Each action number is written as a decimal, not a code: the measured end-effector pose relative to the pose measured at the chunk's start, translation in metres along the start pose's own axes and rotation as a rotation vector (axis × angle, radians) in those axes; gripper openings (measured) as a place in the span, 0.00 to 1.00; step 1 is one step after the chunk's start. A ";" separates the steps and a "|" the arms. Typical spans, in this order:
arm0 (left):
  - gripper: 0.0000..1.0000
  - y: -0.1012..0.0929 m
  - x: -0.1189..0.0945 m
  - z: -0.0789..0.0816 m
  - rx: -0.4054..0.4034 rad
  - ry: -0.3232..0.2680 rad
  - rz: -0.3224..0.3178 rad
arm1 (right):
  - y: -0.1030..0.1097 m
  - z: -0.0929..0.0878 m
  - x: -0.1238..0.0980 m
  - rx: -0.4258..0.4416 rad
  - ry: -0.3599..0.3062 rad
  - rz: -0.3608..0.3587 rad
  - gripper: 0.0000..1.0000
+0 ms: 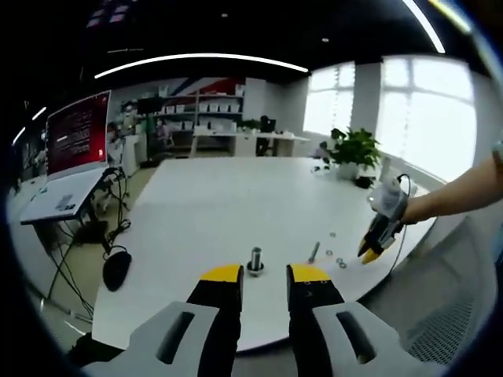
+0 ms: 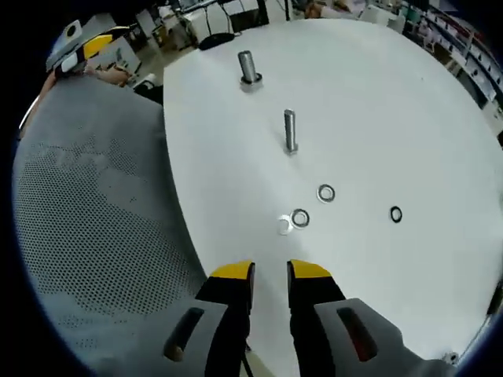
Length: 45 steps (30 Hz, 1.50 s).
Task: Place the washer onto the threaded stud by aligning its center hole with the stud, sliding it down to the base, and recovering from edge contact or off-axis alignment until the washer reaches the visible bottom stop.
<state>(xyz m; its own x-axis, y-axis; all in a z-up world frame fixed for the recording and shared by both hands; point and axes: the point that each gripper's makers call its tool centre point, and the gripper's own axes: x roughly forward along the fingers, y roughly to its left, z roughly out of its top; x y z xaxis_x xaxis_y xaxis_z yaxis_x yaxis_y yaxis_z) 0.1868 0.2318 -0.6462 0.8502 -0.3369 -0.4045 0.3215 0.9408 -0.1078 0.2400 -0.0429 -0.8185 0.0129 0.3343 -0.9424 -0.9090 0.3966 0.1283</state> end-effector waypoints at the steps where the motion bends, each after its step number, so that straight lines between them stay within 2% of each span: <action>1: 0.20 0.000 0.000 0.000 0.000 0.000 0.000 | 0.002 0.001 0.004 -0.016 0.005 -0.001 0.20; 4: 0.20 0.000 0.000 0.001 -0.003 -0.004 -0.001 | 0.001 -0.002 0.012 -0.074 0.038 -0.017 0.21; 6: 0.20 0.000 0.000 0.000 -0.003 0.001 0.001 | 0.000 -0.002 0.016 -0.068 0.048 -0.018 0.23; 9: 0.19 0.001 0.000 0.000 -0.005 0.001 0.004 | -0.007 -0.001 0.020 -0.067 0.042 -0.035 0.23; 12: 0.19 0.001 0.000 0.000 -0.008 0.000 0.004 | -0.003 0.002 0.025 -0.049 0.032 -0.004 0.25; 19: 0.18 0.001 0.000 -0.001 -0.009 0.003 0.006 | -0.008 0.018 0.029 -0.101 0.018 -0.035 0.25; 21: 0.18 0.001 0.000 -0.001 -0.010 0.005 0.005 | -0.012 0.019 0.029 -0.187 0.049 -0.074 0.24; 23: 0.18 0.001 0.000 -0.001 -0.011 0.003 0.004 | -0.012 0.019 0.030 -0.254 0.075 -0.080 0.25; 26: 0.18 0.001 0.000 0.000 -0.011 0.001 0.003 | -0.013 0.022 0.031 -0.188 0.075 -0.076 0.24; 29: 0.18 0.001 0.000 0.000 -0.011 -0.001 0.004 | -0.014 0.023 0.031 -0.190 0.062 -0.075 0.23; 32: 0.18 0.001 0.000 0.000 -0.012 -0.004 0.004 | -0.019 0.030 0.032 -0.123 0.007 -0.094 0.21; 33: 0.18 0.001 0.000 0.001 -0.012 -0.004 0.003 | -0.019 0.030 0.032 -0.128 0.006 -0.093 0.20; 36: 0.18 0.001 0.000 0.001 -0.011 -0.004 0.002 | -0.016 0.029 0.032 -0.212 0.013 -0.072 0.20; 39: 0.18 0.001 0.000 0.001 -0.012 -0.005 0.003 | -0.016 0.027 0.031 -0.209 0.018 -0.062 0.20; 41: 0.18 0.001 0.000 0.001 -0.013 -0.006 0.004 | -0.016 0.025 0.031 -0.249 0.043 -0.052 0.20; 45: 0.17 0.001 0.000 0.001 -0.012 -0.006 0.003 | -0.015 0.026 0.033 -0.269 0.072 -0.059 0.20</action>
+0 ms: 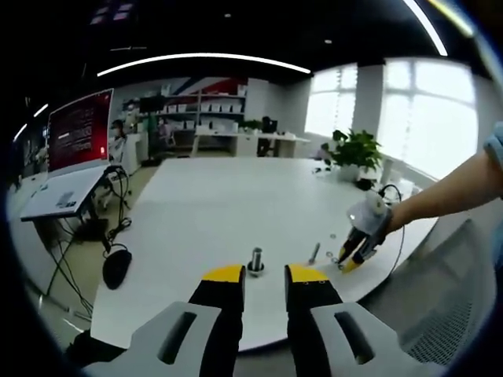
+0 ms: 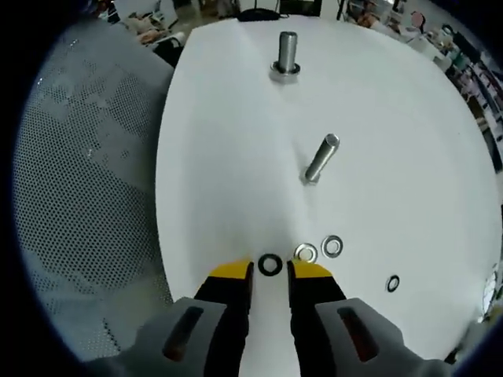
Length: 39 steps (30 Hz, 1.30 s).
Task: Place the washer onto the threaded stud by aligning its center hole with the stud, sliding it down to the base, and recovering from edge contact or off-axis alignment until the washer reaches the visible bottom stop.
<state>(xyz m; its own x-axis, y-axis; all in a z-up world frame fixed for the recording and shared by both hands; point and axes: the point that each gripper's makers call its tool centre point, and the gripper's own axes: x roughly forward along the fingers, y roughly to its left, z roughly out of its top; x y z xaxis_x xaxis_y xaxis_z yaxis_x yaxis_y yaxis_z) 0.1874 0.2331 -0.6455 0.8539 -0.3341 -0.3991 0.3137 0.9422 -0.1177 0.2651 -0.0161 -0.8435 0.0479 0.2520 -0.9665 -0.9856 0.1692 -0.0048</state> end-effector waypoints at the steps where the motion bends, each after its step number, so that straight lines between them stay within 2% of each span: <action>1: 0.17 0.000 0.000 0.000 0.000 0.000 0.000 | -0.001 0.000 0.000 0.005 0.008 -0.004 0.20; 3: 0.17 0.000 0.000 0.000 0.000 -0.002 0.000 | -0.002 0.000 0.000 0.014 0.012 -0.005 0.18; 5: 0.17 0.000 0.000 0.000 -0.001 -0.003 -0.001 | -0.003 -0.002 -0.001 -0.022 0.003 0.006 0.18; 8: 0.17 0.000 0.000 0.000 -0.001 -0.002 -0.003 | -0.002 -0.002 -0.001 -0.026 -0.004 0.010 0.17; 10: 0.17 0.000 0.000 0.000 0.000 -0.003 -0.002 | -0.001 -0.002 0.000 -0.069 0.003 0.003 0.17; 16: 0.17 -0.001 0.000 0.000 0.000 -0.003 -0.004 | -0.002 -0.001 0.000 -0.049 0.028 -0.014 0.14; 19: 0.16 -0.001 0.000 0.001 -0.001 -0.006 -0.004 | -0.001 0.000 0.000 -0.075 0.029 -0.033 0.14; 22: 0.16 -0.001 0.000 0.001 -0.001 -0.005 -0.004 | -0.002 0.000 -0.001 -0.048 0.037 -0.053 0.13; 26: 0.16 -0.001 0.000 0.001 0.000 -0.003 -0.006 | 0.005 0.002 -0.005 -0.067 0.030 -0.024 0.13; 39: 0.15 -0.001 0.001 -0.002 0.006 0.012 -0.006 | 0.002 0.024 -0.030 -0.069 -0.029 -0.024 0.13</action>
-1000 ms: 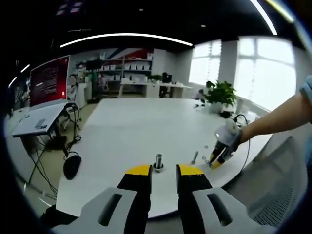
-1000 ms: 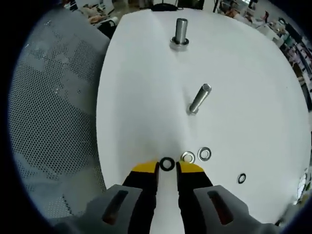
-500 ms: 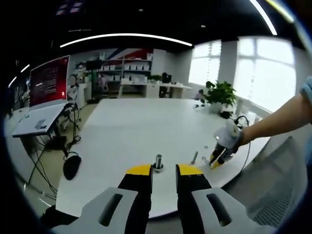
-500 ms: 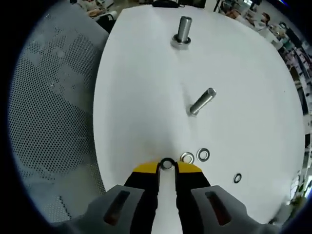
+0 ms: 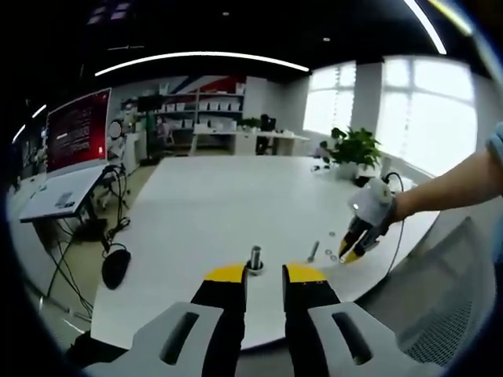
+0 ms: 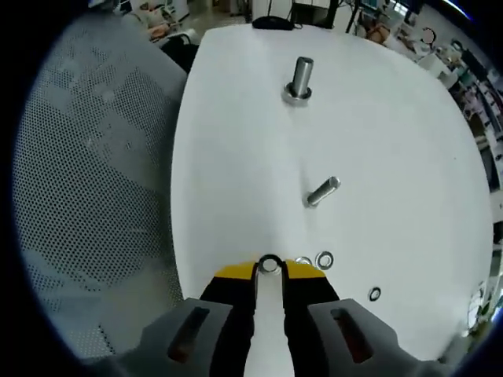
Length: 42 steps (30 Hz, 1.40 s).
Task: Place the washer onto the threaded stud by aligning its center hole with the stud, sliding it down to the base, and recovering from edge contact or off-axis alignment until the washer reaches the visible bottom stop.
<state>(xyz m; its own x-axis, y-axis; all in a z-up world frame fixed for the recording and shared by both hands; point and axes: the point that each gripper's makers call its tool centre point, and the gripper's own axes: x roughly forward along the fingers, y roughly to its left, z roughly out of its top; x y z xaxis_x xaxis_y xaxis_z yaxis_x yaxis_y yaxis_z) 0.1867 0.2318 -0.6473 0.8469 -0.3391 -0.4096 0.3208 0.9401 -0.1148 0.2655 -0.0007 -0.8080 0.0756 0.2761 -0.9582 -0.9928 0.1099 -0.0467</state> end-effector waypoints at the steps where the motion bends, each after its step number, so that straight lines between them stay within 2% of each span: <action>1: 0.15 0.000 0.000 0.000 0.001 0.001 0.000 | -0.002 0.002 -0.003 -0.008 -0.003 -0.006 0.13; 6: 0.15 0.000 0.000 0.000 0.003 0.003 0.001 | -0.009 0.011 -0.012 -0.022 -0.011 -0.010 0.13; 10: 0.15 -0.001 0.002 -0.007 0.009 0.043 -0.009 | -0.014 0.019 -0.016 -0.031 -0.018 -0.011 0.13; 15: 0.14 0.000 0.000 -0.003 0.005 0.016 -0.002 | -0.021 0.031 -0.020 -0.025 -0.034 -0.028 0.13; 25: 0.13 0.000 0.001 -0.003 0.003 0.018 -0.001 | -0.038 0.052 -0.017 0.010 -0.059 -0.093 0.13; 30: 0.13 0.000 0.001 -0.002 0.000 0.013 -0.001 | -0.043 0.060 -0.015 0.026 -0.071 -0.101 0.13; 42: 0.11 0.000 0.001 -0.002 -0.001 0.015 -0.003 | -0.043 0.057 -0.002 0.039 -0.039 -0.074 0.13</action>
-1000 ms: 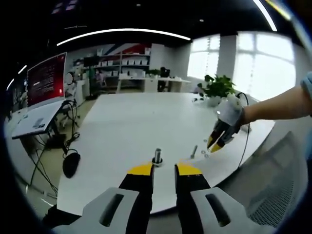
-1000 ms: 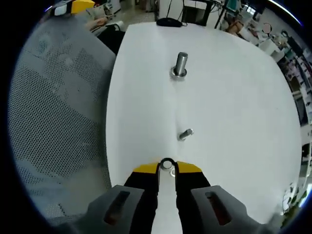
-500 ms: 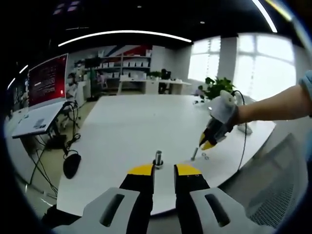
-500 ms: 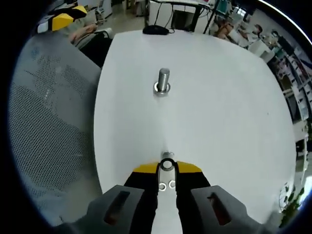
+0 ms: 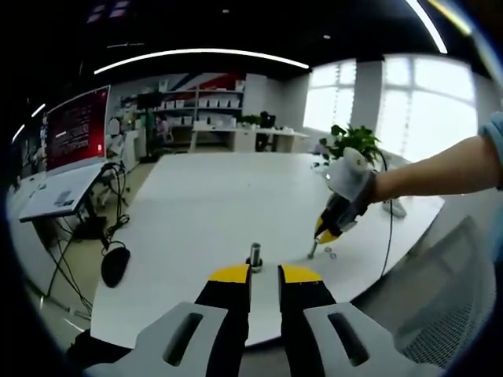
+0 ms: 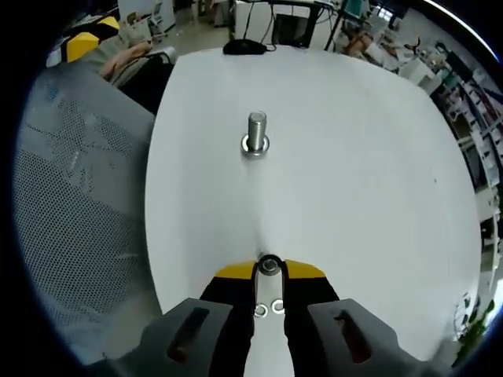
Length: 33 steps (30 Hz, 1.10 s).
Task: Place the washer onto the threaded stud by aligning its center hole with the stud, sliding it down to the base, and recovering from edge contact or off-axis alignment until the washer reaches the visible bottom stop.
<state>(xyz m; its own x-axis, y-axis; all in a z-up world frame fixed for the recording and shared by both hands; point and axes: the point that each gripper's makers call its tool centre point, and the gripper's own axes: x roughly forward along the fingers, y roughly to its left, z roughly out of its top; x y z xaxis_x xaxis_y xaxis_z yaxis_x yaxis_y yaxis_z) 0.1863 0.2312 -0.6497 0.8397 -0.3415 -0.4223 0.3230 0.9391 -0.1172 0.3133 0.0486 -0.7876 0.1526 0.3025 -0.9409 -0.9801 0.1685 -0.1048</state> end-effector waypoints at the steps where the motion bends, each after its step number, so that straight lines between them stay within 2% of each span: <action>1: 0.11 0.000 0.000 0.000 -0.001 -0.002 0.002 | 0.000 0.000 0.001 0.002 0.002 0.003 0.13; 10: 0.11 0.001 0.000 0.000 -0.006 -0.002 0.004 | 0.003 -0.006 0.016 -0.006 0.034 0.014 0.13; 18: 0.11 0.001 0.000 0.000 -0.009 -0.001 0.005 | 0.015 -0.022 0.034 -0.019 0.086 0.044 0.13; 24: 0.11 0.001 0.000 0.000 -0.009 -0.001 0.005 | 0.031 -0.030 0.036 -0.024 0.118 0.087 0.13; 27: 0.11 0.001 0.000 0.000 -0.009 -0.001 0.005 | 0.037 -0.034 0.037 -0.053 0.129 0.089 0.13; 33: 0.11 0.001 0.000 0.000 -0.008 0.000 0.004 | 0.044 -0.037 0.036 -0.055 0.131 0.094 0.14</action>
<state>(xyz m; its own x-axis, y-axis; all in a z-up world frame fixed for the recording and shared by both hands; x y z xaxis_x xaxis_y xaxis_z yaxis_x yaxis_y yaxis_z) 0.1869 0.2322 -0.6503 0.8408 -0.3376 -0.4232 0.3161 0.9408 -0.1225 0.2708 0.0322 -0.8385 0.0452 0.1888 -0.9810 -0.9953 0.0928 -0.0280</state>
